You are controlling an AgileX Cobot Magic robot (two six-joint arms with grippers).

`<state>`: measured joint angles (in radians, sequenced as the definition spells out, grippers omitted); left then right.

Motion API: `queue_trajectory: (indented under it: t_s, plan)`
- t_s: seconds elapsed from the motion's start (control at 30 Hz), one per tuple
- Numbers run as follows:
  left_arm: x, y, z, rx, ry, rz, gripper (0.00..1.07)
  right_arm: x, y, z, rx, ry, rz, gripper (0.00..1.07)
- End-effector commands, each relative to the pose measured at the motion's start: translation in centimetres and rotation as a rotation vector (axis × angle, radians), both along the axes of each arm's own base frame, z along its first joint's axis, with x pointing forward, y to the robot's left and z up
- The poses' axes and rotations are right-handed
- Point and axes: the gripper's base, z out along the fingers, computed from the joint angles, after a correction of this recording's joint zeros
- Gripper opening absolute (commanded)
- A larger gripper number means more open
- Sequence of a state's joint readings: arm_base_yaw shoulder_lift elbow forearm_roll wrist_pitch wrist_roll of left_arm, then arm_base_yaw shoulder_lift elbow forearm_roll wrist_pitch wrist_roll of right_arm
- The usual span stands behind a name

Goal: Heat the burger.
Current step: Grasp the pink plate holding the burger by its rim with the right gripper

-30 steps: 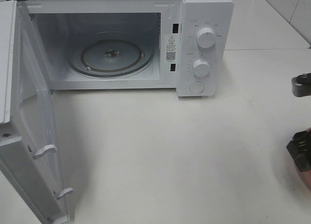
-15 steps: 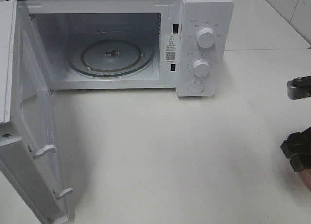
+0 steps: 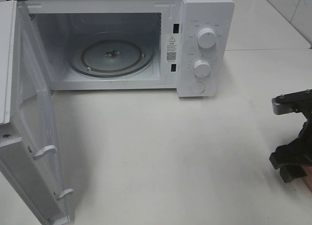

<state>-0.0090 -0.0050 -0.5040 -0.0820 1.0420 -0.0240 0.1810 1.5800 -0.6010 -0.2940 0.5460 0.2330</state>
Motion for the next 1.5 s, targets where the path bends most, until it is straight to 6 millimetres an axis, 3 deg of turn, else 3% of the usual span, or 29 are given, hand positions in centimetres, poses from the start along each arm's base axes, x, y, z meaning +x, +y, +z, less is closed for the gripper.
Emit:
queue_trajectory:
  t_s: [0.03,0.47,0.77,0.93,1.0,1.03,1.07,1.1,1.13,1.17,1.5]
  plan:
    - [-0.3,0.0,0.0,-0.001,-0.029,0.003,1.00,0.2,-0.1,-0.8,0.001,0.006,-0.002,0.76]
    - [-0.3,0.0,0.0,-0.001,-0.029,0.003,1.00,0.5,-0.3,-2.8,0.002,0.060,-0.010,0.76]
    - [-0.3,0.0,0.0,-0.001,-0.029,0.003,1.00,0.4,-0.4,-2.9,-0.004,0.077,-0.012,0.74]
    - [-0.3,0.0,0.0,-0.001,-0.029,0.003,1.00,0.1,-0.5,-2.9,-0.019,0.105,-0.019,0.58]
    - [-0.3,0.0,0.0,-0.001,-0.029,0.003,1.00,0.0,-0.5,-2.9,-0.022,0.112,-0.020,0.38]
    - [-0.3,0.0,0.0,-0.001,-0.029,0.003,1.00,0.0,-0.5,-2.9,-0.022,0.112,-0.020,0.38]
    - [-0.3,0.0,0.0,-0.001,-0.029,0.003,1.00,0.0,-0.5,-2.9,-0.022,0.112,-0.020,0.23]
    - [-0.3,0.0,0.0,-0.001,-0.029,0.003,1.00,0.0,-0.5,-2.9,-0.022,0.112,-0.020,0.23]
    - [-0.3,0.0,0.0,-0.001,-0.029,0.003,1.00,0.0,-0.5,-2.9,-0.023,0.112,-0.019,0.15]
    - [-0.3,0.0,0.0,-0.001,-0.029,0.003,1.00,0.0,-0.5,-2.9,-0.023,0.112,-0.016,0.01]
    - [-0.3,0.0,0.0,-0.001,-0.029,0.003,1.00,0.0,-0.5,-2.9,-0.026,0.108,-0.028,0.00]
